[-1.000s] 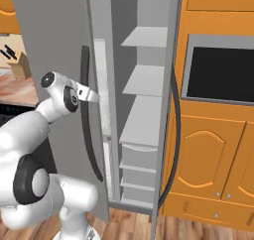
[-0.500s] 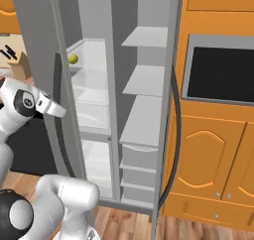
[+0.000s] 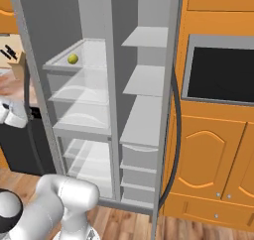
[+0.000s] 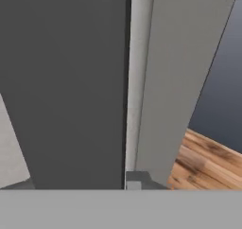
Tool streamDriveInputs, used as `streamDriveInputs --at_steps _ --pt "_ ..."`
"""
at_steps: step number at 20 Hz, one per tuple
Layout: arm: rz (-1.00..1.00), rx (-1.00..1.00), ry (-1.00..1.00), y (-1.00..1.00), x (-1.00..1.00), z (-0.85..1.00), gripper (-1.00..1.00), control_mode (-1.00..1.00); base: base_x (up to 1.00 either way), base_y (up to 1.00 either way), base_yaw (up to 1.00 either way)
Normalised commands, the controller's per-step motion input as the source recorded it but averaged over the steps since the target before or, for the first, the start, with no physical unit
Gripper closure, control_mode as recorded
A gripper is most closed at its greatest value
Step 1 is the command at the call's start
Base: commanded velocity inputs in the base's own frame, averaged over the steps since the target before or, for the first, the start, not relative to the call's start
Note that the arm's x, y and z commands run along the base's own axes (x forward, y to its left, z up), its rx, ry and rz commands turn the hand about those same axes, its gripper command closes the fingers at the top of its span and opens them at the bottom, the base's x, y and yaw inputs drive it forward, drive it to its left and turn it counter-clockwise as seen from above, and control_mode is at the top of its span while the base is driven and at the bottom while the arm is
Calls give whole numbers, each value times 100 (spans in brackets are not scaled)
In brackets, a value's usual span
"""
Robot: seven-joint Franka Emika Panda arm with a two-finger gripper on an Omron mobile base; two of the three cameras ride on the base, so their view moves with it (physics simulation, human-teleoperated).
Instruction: Retrieve a lemon from the fridge and place it on the cutting board with the fish.
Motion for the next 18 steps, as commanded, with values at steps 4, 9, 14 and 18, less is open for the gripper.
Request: streamDriveInputs --at_steps 4,9,14,18 --pt "-15 0 1 52 0 -6 100 -100 0 0 0" --pt "-14 0 0 56 0 -1 -100 -100 0 0 0" --pt "-1 0 0 9 0 0 -100 -100 0 0 0" --pt "0 -2 1 18 0 0 -100 -100 0 0 0"
